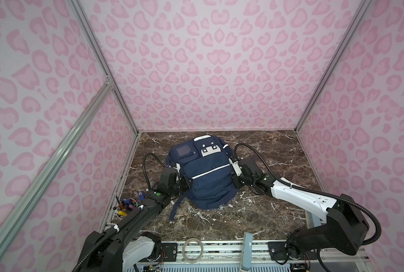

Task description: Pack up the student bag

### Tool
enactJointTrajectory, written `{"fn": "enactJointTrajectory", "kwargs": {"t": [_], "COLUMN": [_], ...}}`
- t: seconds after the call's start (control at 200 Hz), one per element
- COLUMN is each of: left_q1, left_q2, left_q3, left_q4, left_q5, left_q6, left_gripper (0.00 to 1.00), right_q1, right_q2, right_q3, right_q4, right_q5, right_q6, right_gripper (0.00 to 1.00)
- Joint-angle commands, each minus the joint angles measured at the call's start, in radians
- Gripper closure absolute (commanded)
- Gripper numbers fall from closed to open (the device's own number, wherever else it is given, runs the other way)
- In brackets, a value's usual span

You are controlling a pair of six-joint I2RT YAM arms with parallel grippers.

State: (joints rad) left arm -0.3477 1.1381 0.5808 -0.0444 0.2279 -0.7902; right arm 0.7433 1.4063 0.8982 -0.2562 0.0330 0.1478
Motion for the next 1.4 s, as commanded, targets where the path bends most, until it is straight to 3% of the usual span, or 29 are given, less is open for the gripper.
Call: {"fn": "enactJointTrajectory", "kwargs": {"t": [0.0, 0.065, 0.225, 0.27, 0.32, 0.415, 0.485, 0.59, 0.71, 0.795, 0.85, 0.895, 0.935, 1.06, 1.22, 1.4], "left_q1": [0.057, 0.096, 0.075, 0.044, -0.007, -0.152, -0.256, -0.314, -0.322, -0.322, -0.323, -0.322, -0.32, -0.319, -0.317, -0.327], "left_q2": [0.072, 0.107, -0.019, -0.083, -0.146, -0.215, -0.195, -0.096, 0.052, 0.163, 0.204, 0.215, 0.209, 0.151, 0.096, 0.077], "left_q3": [0.091, 0.137, 0.104, 0.065, 0.011, -0.117, -0.141, -0.101, -0.031, -0.013, -0.002, -0.008, -0.012, -0.009, -0.025, -0.039], "left_q4": [0.028, 0.025, 0.007, -0.003, 0.014, 0.177, 0.265, 0.305, 0.299, 0.334, 0.331, 0.337, 0.326, 0.241, 0.172, 0.154], "left_q5": [-0.117, -0.119, -0.103, -0.09, -0.069, -0.056, -0.11, -0.164, -0.183, -0.164, -0.155, -0.158, -0.166, -0.193, -0.143, -0.081], "left_q6": [0.064, 0.071, 0.032, -0.001, -0.065, -0.239, -0.31, -0.317, -0.288, -0.28, -0.265, -0.251, -0.241, -0.196, -0.169, -0.153], "left_gripper": [0.97, 0.92, 0.46, 0.44, 0.34, 0.27, 0.22, 0.22, 0.23, 0.37, 0.51, 0.81, 0.96, 0.96, 0.96, 0.96], "right_q1": [0.09, 0.145, 0.185, 0.197, 0.204, 0.213, 0.231, 0.257, 0.26, 0.257, 0.25, 0.239, 0.229, 0.164, 0.03, -0.043], "right_q2": [-0.021, -0.02, 0.034, 0.049, 0.067, 0.094, 0.102, 0.095, 0.078, 0.068, 0.062, 0.056, 0.051, 0.048, 0.04, 0.053], "right_q3": [-0.028, -0.034, -0.004, 0.001, 0.005, 0.007, 0.002, -0.006, -0.029, -0.042, -0.053, -0.06, -0.062, -0.06, -0.06, -0.021], "right_q4": [-0.106, -0.059, 0.05, 0.076, 0.091, 0.112, 0.135, 0.152, 0.161, 0.156, 0.149, 0.136, 0.114, 0.017, 0.002, 0.06], "right_q5": [0.017, -0.002, -0.02, -0.024, -0.014, -0.032, -0.045, -0.042, -0.041, -0.023, -0.017, -0.002, 0.024, 0.154, 0.172, 0.182], "right_q6": [0.075, 0.111, 0.196, 0.196, 0.194, 0.193, 0.181, 0.168, 0.162, 0.154, 0.151, 0.151, 0.146, 0.122, 0.083, 0.002], "right_gripper": [1.0, 1.0, 1.0, 1.0, 1.0, 1.0, 1.0, 1.0, 1.0, 1.0, 1.0, 1.0, 1.0, 1.0, 1.0, 1.0]}}
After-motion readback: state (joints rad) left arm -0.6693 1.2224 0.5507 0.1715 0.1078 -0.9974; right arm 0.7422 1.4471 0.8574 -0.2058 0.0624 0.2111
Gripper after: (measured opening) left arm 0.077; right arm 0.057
